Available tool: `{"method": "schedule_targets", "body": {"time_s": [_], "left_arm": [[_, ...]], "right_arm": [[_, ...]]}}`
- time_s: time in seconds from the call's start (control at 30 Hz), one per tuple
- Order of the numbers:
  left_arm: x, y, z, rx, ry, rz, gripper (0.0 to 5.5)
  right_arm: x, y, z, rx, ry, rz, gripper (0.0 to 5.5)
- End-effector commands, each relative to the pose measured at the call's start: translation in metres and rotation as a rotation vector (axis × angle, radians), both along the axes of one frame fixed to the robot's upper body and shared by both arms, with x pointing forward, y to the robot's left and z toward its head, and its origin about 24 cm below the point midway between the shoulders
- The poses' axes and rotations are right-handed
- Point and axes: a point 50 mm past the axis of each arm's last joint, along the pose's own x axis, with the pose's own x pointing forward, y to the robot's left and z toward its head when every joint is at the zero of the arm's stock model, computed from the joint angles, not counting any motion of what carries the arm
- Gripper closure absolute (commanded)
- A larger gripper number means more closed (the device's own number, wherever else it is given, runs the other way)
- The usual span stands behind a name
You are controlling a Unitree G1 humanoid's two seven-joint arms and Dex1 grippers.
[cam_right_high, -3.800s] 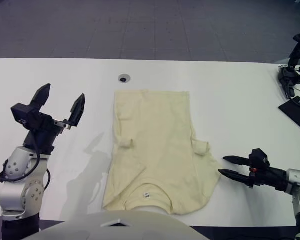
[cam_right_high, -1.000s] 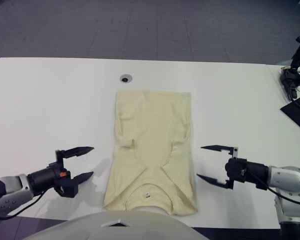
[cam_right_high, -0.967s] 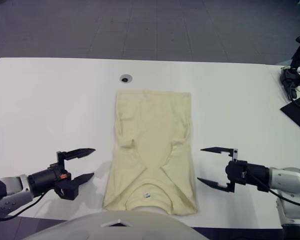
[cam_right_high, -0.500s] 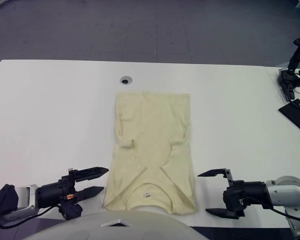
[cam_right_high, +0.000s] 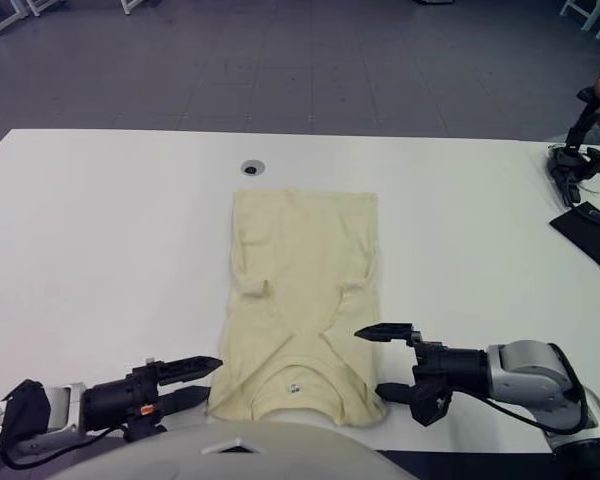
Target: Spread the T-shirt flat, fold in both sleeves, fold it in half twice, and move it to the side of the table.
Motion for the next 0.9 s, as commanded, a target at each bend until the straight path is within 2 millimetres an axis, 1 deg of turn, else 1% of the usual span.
{"method": "schedule_targets", "body": {"time_s": [0.03,0.07,0.17,0.23,0.27,0.3,0.33,0.37,0.4,0.53,0.57,0.6,0.63,0.7,0.9], "left_arm": [[-0.004,0.004,-0.007,0.060,0.040,-0.005,2.29],[-0.004,0.004,-0.008,0.059,0.047,-0.001,2.38],[-0.005,0.003,-0.010,0.054,0.063,0.002,3.01],[-0.006,0.002,-0.011,0.047,0.070,0.003,3.33],[-0.007,0.001,-0.012,0.044,0.073,0.002,3.51],[-0.008,0.000,-0.013,0.042,0.078,0.001,3.65],[-0.008,0.000,-0.013,0.041,0.083,0.000,3.79],[-0.010,0.000,-0.015,0.041,0.092,-0.002,4.02],[-0.012,0.000,-0.016,0.040,0.100,-0.004,4.16],[-0.015,-0.001,-0.018,0.037,0.117,-0.005,4.83],[-0.017,-0.002,-0.018,0.034,0.125,-0.005,4.99],[-0.020,-0.003,-0.019,0.034,0.133,-0.004,5.06],[-0.021,-0.003,-0.020,0.035,0.136,-0.001,5.26],[-0.021,-0.004,-0.019,0.033,0.131,0.008,5.49],[-0.025,-0.006,-0.019,0.036,0.139,0.026,5.50]], "right_arm": [[-0.011,-0.008,-0.014,-0.142,0.122,0.019,0.63],[-0.013,-0.010,-0.013,-0.160,0.147,0.013,0.71],[-0.020,-0.013,-0.012,-0.198,0.222,-0.005,1.34],[-0.026,-0.015,-0.010,-0.231,0.290,-0.015,1.67],[-0.029,-0.015,-0.009,-0.246,0.328,-0.020,1.74],[-0.032,-0.016,-0.008,-0.261,0.358,-0.021,1.59],[-0.034,-0.016,-0.008,-0.275,0.378,-0.023,1.74],[-0.035,-0.018,-0.008,-0.294,0.392,-0.023,1.51],[-0.035,-0.018,-0.007,-0.306,0.397,-0.025,1.46],[-0.038,-0.018,-0.007,-0.330,0.419,-0.019,0.91],[-0.039,-0.017,-0.007,-0.331,0.424,-0.018,0.89],[-0.038,-0.017,-0.006,-0.339,0.429,-0.014,1.11],[-0.038,-0.017,-0.006,-0.343,0.435,-0.011,1.24],[-0.038,-0.017,-0.006,-0.346,0.448,-0.006,1.60],[-0.039,-0.010,-0.010,-0.324,0.457,0.027,2.65]]}}
